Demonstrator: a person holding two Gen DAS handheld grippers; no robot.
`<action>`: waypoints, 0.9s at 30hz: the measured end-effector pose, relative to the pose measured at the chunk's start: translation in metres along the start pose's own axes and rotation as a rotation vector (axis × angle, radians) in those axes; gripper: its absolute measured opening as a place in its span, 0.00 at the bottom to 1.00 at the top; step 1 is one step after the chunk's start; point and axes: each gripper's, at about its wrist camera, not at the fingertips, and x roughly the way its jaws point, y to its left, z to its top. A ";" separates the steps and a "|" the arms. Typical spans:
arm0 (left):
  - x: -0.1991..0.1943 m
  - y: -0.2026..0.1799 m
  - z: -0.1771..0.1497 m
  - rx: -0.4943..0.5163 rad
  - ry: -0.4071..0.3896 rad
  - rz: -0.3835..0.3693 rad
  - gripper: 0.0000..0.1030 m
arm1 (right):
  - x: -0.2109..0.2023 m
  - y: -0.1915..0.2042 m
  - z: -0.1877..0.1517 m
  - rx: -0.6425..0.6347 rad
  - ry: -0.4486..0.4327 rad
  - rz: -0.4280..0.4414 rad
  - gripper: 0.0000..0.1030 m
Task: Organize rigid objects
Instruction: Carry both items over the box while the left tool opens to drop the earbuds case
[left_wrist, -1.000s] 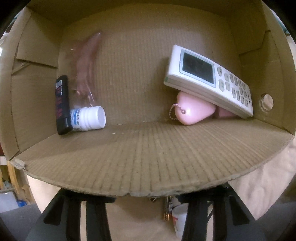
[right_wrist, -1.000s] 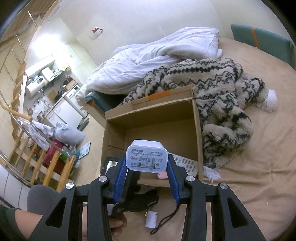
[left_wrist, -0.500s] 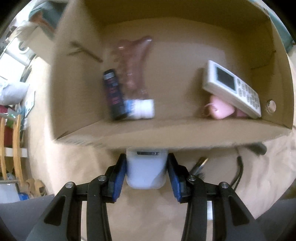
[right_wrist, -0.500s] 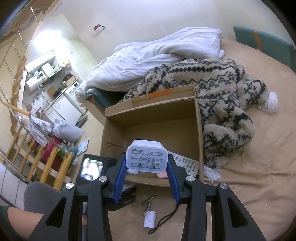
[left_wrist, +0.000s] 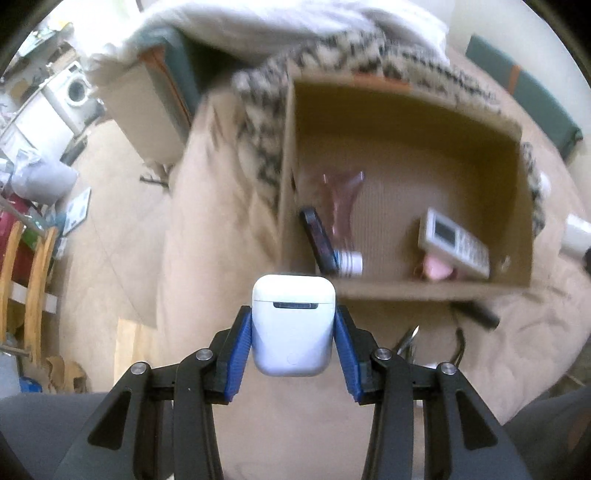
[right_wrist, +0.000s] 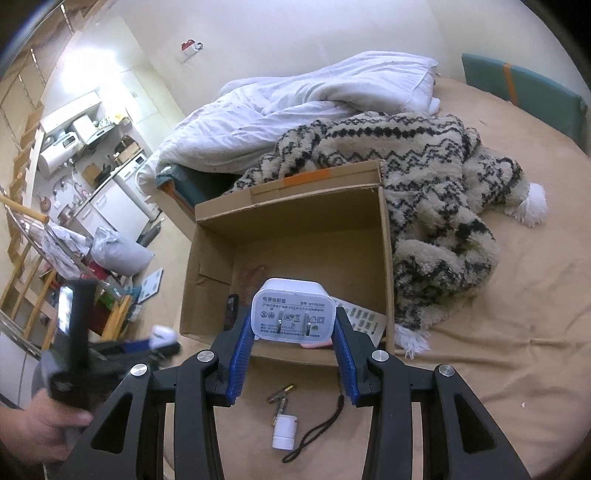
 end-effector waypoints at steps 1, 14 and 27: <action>-0.005 0.006 0.004 0.003 -0.023 0.000 0.39 | 0.001 -0.002 0.001 0.006 -0.001 -0.003 0.42; -0.021 0.001 0.060 0.009 -0.166 -0.045 0.39 | 0.015 -0.006 0.033 0.011 -0.005 -0.029 0.42; 0.046 -0.029 0.084 0.076 -0.110 -0.065 0.39 | 0.099 -0.009 0.037 -0.019 0.148 -0.088 0.42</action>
